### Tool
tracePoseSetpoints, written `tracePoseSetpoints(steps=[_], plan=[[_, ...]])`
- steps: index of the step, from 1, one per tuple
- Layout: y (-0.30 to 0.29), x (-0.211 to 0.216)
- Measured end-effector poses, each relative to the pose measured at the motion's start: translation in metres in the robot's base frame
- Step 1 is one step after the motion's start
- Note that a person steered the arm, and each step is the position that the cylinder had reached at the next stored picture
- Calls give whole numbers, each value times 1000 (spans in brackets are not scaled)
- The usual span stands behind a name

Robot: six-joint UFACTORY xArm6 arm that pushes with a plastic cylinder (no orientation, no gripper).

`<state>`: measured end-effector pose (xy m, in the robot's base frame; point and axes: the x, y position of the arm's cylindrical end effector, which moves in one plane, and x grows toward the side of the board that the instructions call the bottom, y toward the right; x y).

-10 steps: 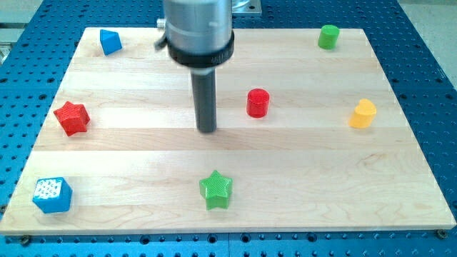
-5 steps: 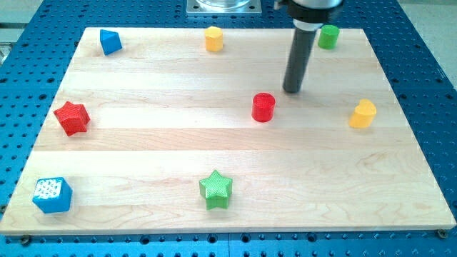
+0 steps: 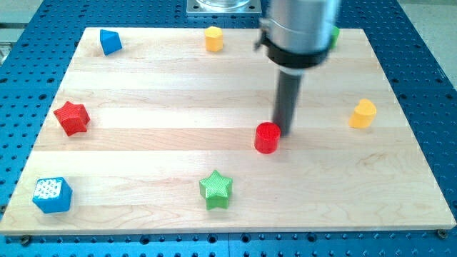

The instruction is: Place the red circle at the bottom right corner of the board

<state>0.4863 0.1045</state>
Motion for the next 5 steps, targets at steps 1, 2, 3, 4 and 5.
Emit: tracePoseSetpoints(steps=[1,2,3,4,5], plan=[[-6,23],[-41,-31],[-52,-60],[-68,-69],[-69,-36]])
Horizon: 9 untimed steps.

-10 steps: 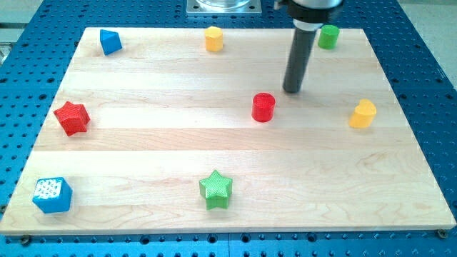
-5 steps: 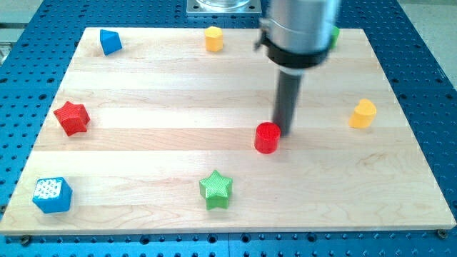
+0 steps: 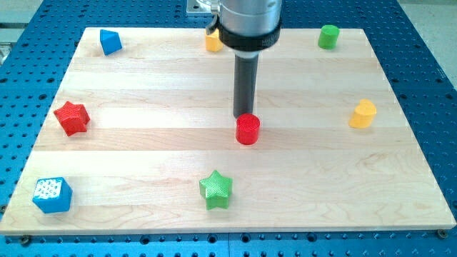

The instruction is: Place the red circle at the bottom right corner of the board

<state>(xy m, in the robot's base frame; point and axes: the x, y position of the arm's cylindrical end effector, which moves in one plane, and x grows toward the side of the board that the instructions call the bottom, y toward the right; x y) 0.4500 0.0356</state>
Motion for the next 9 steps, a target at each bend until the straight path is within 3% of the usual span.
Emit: tracePoseSetpoints(steps=[1,2,3,4,6,7,9], plan=[[16,30],[-29,20],[3,60],[70,97],[53,122],[117,125],[172,128]])
